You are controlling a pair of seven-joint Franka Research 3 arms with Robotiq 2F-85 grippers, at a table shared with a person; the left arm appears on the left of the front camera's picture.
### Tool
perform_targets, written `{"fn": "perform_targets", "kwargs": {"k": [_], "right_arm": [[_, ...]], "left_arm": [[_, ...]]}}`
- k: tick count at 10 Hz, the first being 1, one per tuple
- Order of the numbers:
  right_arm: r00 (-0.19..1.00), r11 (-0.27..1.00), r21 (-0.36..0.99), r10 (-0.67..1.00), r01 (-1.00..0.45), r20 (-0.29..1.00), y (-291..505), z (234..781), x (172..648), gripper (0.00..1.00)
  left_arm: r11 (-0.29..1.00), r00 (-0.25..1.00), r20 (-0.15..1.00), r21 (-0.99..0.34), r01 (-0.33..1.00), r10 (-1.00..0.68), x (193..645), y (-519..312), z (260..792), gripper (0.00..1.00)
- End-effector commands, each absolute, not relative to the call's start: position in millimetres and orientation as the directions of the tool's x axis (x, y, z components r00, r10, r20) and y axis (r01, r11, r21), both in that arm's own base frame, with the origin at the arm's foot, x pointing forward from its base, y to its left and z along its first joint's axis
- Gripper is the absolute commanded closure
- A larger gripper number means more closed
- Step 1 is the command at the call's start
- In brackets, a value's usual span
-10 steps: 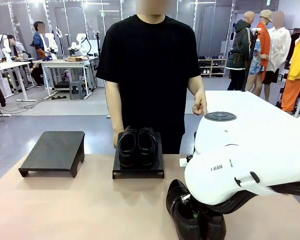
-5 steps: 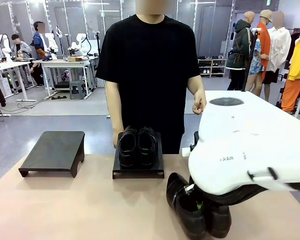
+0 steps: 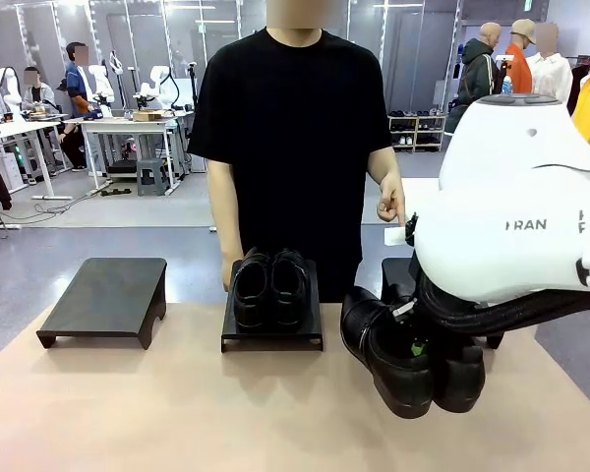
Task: Place the shoes on the stand as instructed by the person.
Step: Pick up another pair of Shoes and place it on the Shoes Stand indicated by the person.
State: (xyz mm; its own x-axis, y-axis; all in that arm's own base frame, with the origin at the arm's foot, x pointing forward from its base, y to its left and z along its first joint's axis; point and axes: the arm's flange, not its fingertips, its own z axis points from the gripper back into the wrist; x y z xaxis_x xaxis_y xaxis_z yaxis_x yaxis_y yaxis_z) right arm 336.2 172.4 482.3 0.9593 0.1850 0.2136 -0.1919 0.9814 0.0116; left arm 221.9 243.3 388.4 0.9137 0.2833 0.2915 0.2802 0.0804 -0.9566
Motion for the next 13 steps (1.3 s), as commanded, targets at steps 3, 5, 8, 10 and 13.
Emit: {"fn": "perform_targets", "kwargs": {"k": [3,5,8,10,13], "right_arm": [[0.959,0.981,0.012,0.185,-0.192,0.214,172.4,482.3,336.2,1.0],[0.959,0.981,0.012,0.185,-0.192,0.214,172.4,482.3,336.2,1.0],[0.956,0.99,0.027,0.127,-0.139,0.264,158.8,483.3,349.0,0.93],[0.944,0.997,0.058,0.021,-0.042,0.329,117.9,510.9,392.3,0.93],[0.895,0.999,0.01,0.038,-0.047,0.444,76.6,528.1,449.1,0.93]], "left_arm": [[0.079,0.909,0.298,-0.955,0.287,0.292,223.1,244.0,390.4,0.0],[0.079,0.909,0.298,-0.955,0.287,0.292,223.1,244.0,390.4,0.0],[0.079,0.909,0.298,-0.955,0.287,0.292,223.1,244.0,390.4,0.0],[0.079,0.909,0.298,-0.955,0.287,0.292,223.1,244.0,390.4,0.0],[0.079,0.909,0.298,-0.955,0.287,0.292,223.1,244.0,390.4,0.0]]}}
